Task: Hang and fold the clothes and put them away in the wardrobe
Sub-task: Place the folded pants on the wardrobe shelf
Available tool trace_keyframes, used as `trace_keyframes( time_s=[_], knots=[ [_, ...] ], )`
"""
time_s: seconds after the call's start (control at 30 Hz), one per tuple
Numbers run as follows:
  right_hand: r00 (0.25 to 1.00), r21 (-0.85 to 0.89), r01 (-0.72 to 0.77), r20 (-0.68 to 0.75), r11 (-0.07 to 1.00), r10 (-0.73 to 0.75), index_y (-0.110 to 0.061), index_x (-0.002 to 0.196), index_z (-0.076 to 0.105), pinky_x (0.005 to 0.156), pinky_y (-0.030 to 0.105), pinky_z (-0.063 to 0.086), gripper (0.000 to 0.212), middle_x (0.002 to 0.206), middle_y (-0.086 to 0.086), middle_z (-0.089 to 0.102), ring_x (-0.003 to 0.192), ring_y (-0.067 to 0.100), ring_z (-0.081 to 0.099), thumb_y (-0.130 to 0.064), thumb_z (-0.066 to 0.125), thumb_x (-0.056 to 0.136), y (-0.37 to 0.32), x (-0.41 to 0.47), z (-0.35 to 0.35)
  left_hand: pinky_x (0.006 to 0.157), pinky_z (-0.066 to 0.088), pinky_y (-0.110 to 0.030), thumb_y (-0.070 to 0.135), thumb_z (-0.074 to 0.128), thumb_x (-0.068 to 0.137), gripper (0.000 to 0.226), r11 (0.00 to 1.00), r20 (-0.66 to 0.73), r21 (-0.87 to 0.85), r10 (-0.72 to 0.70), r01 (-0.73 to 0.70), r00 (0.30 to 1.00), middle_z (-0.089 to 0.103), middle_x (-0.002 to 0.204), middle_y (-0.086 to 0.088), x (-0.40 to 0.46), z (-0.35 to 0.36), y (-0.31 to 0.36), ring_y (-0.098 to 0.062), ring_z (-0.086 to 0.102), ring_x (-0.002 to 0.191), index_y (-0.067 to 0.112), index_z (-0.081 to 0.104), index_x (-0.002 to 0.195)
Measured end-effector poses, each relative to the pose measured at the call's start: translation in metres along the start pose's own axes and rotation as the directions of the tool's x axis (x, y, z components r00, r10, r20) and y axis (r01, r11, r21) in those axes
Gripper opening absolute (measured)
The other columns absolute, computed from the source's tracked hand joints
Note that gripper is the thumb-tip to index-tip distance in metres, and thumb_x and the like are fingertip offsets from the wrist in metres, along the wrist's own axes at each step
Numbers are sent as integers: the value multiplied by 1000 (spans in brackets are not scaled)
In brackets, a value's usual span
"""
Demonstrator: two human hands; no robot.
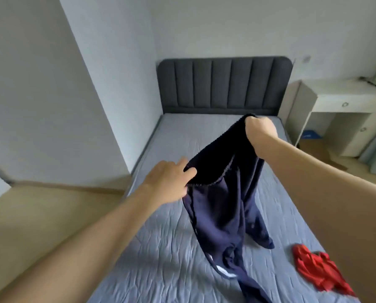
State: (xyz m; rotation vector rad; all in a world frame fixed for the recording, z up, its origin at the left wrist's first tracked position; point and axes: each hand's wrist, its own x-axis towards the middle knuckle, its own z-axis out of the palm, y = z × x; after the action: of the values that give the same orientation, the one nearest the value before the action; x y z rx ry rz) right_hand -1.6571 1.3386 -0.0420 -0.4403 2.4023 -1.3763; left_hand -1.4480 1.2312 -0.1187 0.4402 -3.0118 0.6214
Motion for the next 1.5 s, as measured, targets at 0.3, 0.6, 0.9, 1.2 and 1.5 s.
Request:
trace_keyframes(
  time_s=[0.3, 0.6, 0.9, 1.2, 1.5],
  knots=[
    [965, 182, 240, 62, 954, -254, -15, 113, 46, 64, 27, 33, 26, 97, 0, 47, 74, 17, 42, -17, 33, 91, -157, -57, -39, 94, 33, -48, 64, 40, 87, 62, 866, 134, -154, -459, 476, 878, 38, 131, -5, 25, -120, -27, -31, 41, 117, 17, 58, 124],
    [908, 293, 364, 99, 884, -407, -12, 89, 63, 67, 31, 47, 39, 79, 5, 62, 71, 23, 59, -44, 66, 67, -190, -48, -97, 53, 33, -24, 7, 43, 80, 11, 423, 16, -624, -833, 657, 553, 50, 71, -3, 15, -241, -139, -18, 44, 58, 10, 42, 70],
    [767, 230, 495, 337, 838, -546, -11, 104, 66, 92, 44, 52, 24, 104, 15, 70, 96, 32, 67, -9, 69, 80, -215, -39, -134, 55, 28, -28, 15, 60, 56, 19, 0, 87, -989, -802, 146, 591, 38, 65, -1, -7, -288, -171, -22, 34, 64, 18, 42, 61],
    [792, 273, 576, 45, 770, -608, -16, 94, 66, 89, 43, 54, 17, 92, 7, 69, 88, 28, 66, -31, 67, 86, -210, -28, -119, 99, 46, -34, 21, 72, 79, 20, 137, 145, -956, -543, 258, 827, 74, 100, 3, -27, -319, -151, -18, 67, 102, 20, 70, 100],
    [838, 320, 509, 27, 799, -545, -8, 95, 68, 65, 31, 46, 28, 76, 7, 62, 69, 20, 57, -35, 64, 87, -218, -39, -88, 96, 49, -37, 12, 43, 77, 41, -441, -336, -801, -231, -406, 913, 62, 121, -13, -15, -338, -95, -24, 62, 106, 7, 64, 113]
  ],
)
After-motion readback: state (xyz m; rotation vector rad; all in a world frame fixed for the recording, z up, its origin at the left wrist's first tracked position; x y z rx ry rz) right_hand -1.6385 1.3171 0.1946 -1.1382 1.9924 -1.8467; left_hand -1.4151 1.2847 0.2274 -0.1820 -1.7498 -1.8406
